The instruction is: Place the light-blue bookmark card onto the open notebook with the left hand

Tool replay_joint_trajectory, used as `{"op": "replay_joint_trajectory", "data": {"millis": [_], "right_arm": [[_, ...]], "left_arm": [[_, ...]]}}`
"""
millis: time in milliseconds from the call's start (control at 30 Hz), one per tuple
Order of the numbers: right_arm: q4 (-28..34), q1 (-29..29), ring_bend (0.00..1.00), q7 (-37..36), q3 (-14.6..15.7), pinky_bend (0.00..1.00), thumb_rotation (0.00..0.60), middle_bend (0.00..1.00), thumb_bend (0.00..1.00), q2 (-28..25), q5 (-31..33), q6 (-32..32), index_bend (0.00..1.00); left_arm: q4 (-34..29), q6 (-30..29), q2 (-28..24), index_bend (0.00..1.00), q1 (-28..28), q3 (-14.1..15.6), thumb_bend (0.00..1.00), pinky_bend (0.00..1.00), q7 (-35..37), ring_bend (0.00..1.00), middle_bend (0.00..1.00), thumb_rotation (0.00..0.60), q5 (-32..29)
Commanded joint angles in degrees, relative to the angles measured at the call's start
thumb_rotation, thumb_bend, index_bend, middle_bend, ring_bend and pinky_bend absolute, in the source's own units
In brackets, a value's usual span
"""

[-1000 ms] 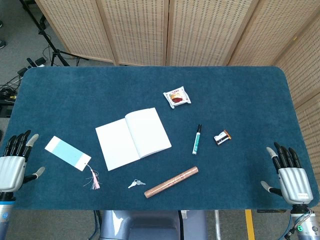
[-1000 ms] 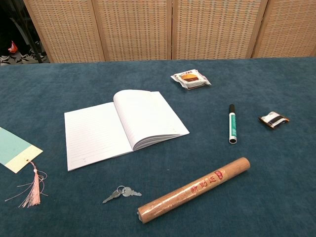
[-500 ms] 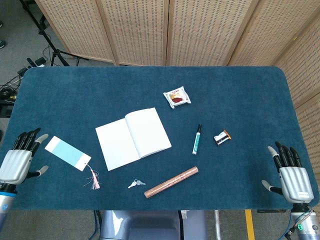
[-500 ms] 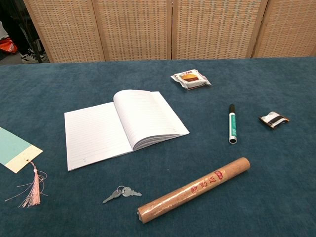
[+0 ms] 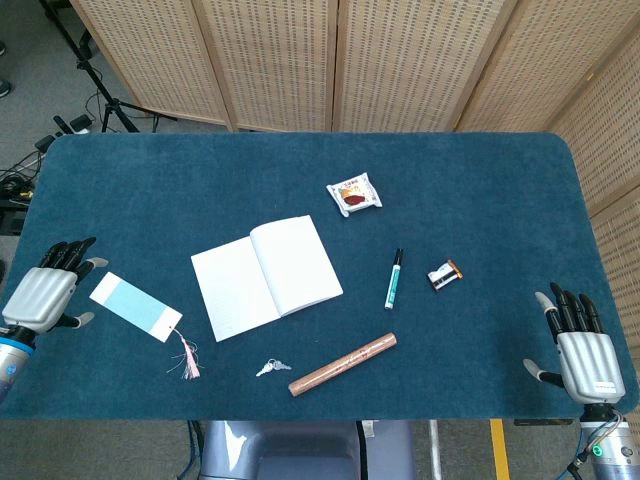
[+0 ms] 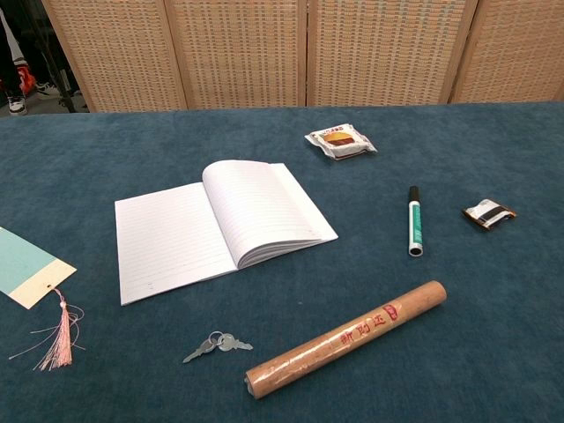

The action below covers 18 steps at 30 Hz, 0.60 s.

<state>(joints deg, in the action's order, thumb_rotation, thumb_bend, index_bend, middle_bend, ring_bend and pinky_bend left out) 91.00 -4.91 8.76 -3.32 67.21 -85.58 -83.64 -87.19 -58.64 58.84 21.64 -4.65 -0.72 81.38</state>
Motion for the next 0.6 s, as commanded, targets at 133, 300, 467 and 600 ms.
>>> {"op": "replay_joint_trajectory", "data": {"millis": [133,300,467,600], "right_arm": [[-0.44,-0.29,0.0,0.8,-0.43,0.0,0.6,0.0,0.16,0.51,1.19,0.7,0.07],[-0.83,-0.58,0.0,1.84,-0.82,0.0,0.6,0.0,0.16,1.06,2.28,1.31,0.07],[-1.33,-0.86,0.0,2.97,-1.06,0.0,0.6,0.0,0.16,1.69,3.51,2.13,0.07],[-1.64,-1.02,0.0,3.66,-1.26,0.0,0.6,0.0,0.16,2.06,4.33,2.56,0.07]], "left_arm": [[4.22,5.83,1.37,0.27,3.64,0.99,0.16,0.0,-3.86,0.0,0.0,0.6,-0.63],[7.51,8.78,3.64,0.27,5.64,1.74,0.17,0.0,-5.76,0.0,0.0,0.6,-0.61],[10.43,10.17,6.11,0.27,7.07,2.65,0.17,0.0,-5.17,0.0,0.0,0.6,0.86],[12.45,11.11,7.57,0.27,8.15,3.38,0.18,0.0,-4.63,0.0,0.0,0.6,2.15]]}}
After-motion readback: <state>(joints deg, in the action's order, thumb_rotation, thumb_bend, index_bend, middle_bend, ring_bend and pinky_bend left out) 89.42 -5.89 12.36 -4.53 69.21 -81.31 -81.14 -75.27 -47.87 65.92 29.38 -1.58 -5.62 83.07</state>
